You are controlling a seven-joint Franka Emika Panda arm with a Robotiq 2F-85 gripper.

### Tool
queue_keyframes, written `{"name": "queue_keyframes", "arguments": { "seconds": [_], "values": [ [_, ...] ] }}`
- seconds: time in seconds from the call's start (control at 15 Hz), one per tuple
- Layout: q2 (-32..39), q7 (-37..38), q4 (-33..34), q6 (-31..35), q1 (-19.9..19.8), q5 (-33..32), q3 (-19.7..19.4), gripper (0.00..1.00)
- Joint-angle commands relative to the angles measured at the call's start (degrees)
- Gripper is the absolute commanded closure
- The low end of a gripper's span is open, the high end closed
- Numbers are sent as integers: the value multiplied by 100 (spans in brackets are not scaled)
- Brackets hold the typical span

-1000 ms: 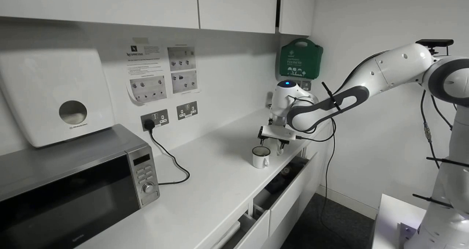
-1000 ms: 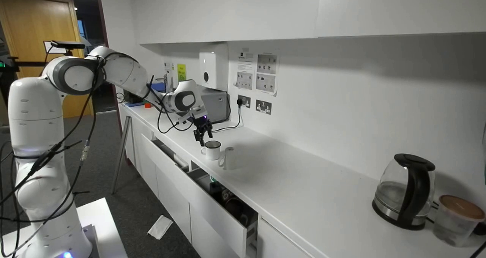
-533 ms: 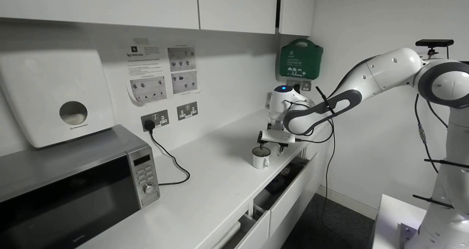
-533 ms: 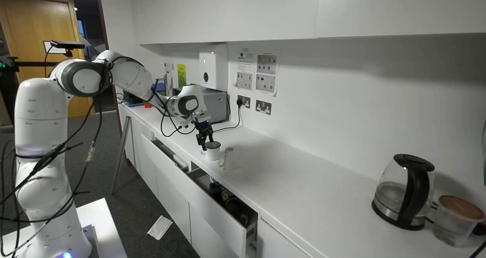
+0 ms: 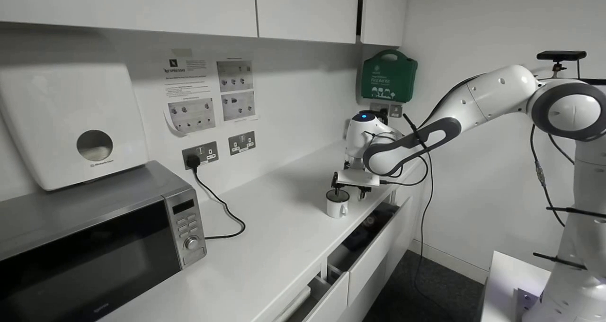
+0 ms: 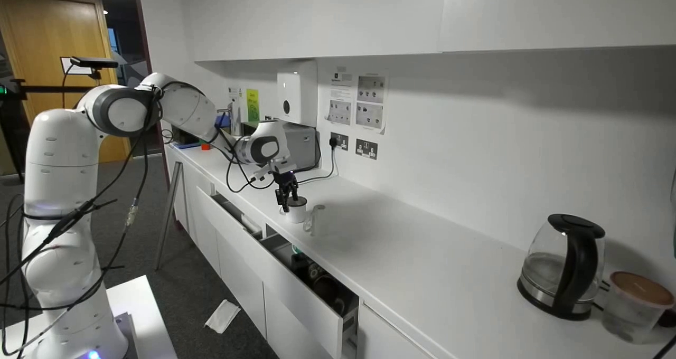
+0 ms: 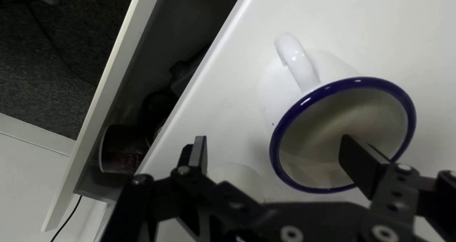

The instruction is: Move the mug on the left to the left

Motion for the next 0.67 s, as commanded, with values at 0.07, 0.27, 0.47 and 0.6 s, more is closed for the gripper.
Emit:
{"name": "queue_keyframes", "arguments": {
  "seconds": [0.07, 0.27, 0.47, 0.6],
  "values": [
    [124, -273, 194, -122, 109, 244, -137, 0],
    [179, -298, 176, -86, 115, 271, -165, 0],
    [223, -305, 166, -61, 117, 281, -186, 0],
    [232, -287, 170, -58, 127, 266, -202, 27]
  ]
}}
